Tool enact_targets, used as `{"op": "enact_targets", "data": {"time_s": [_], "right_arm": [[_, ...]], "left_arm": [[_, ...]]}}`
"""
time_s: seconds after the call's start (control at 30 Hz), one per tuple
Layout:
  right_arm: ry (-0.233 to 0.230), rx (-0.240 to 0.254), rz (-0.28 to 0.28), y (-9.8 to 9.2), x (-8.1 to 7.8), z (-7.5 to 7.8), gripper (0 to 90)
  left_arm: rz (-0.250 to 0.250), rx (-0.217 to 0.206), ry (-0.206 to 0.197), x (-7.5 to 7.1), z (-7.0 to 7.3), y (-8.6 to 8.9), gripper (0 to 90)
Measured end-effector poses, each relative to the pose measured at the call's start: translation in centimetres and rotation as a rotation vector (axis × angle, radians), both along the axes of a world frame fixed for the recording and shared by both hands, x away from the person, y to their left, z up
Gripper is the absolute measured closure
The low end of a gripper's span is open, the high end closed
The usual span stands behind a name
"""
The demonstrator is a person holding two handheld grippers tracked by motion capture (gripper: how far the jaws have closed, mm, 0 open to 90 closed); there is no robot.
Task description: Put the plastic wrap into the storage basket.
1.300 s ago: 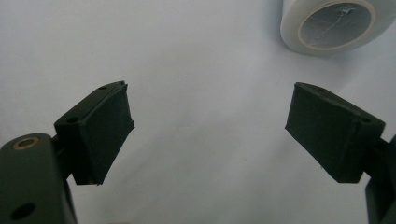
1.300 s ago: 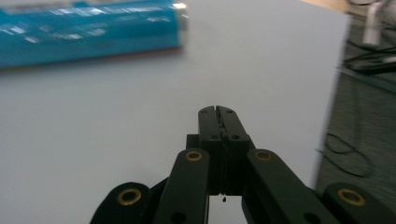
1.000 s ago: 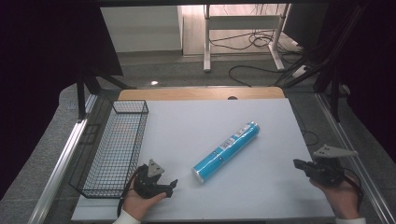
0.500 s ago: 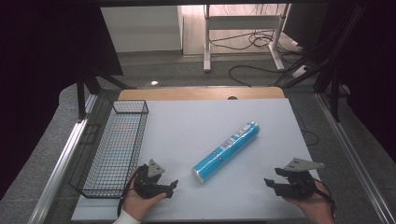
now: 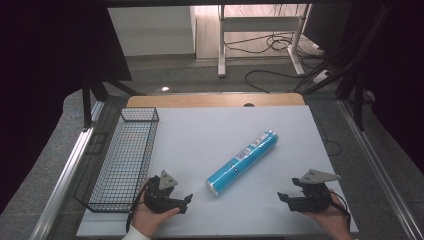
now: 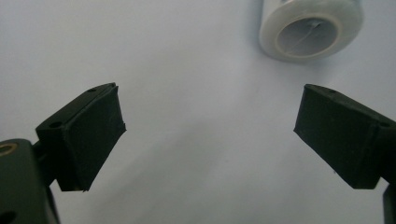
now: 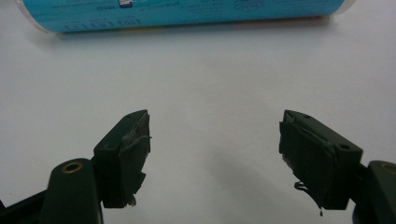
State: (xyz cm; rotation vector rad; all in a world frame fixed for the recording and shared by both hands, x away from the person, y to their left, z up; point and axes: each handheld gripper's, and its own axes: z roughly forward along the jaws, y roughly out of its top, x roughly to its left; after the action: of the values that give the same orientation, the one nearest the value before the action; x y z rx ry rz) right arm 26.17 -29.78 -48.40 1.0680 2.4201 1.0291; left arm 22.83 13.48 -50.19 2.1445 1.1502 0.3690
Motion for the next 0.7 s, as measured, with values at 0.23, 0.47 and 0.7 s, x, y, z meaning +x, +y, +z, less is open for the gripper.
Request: {"op": "enact_targets", "data": {"time_s": [0.23,0.47,0.7], "right_arm": [[-0.013,0.027,-0.013,-0.4,-0.3,0.3,25.3],[-0.005,0.021,-0.022,-0.8,-0.1,0.0,24.8],[-0.01,0.014,-0.037,-0.9,0.0,0.0,22.8]], "left_arm": [[-0.047,0.013,0.003,1.2,2.0,-2.1,6.2],[-0.076,0.03,0.05,4.5,3.7,-4.4,8.2],[-0.109,0.04,0.054,7.4,4.3,-6.8,11.9]]}}
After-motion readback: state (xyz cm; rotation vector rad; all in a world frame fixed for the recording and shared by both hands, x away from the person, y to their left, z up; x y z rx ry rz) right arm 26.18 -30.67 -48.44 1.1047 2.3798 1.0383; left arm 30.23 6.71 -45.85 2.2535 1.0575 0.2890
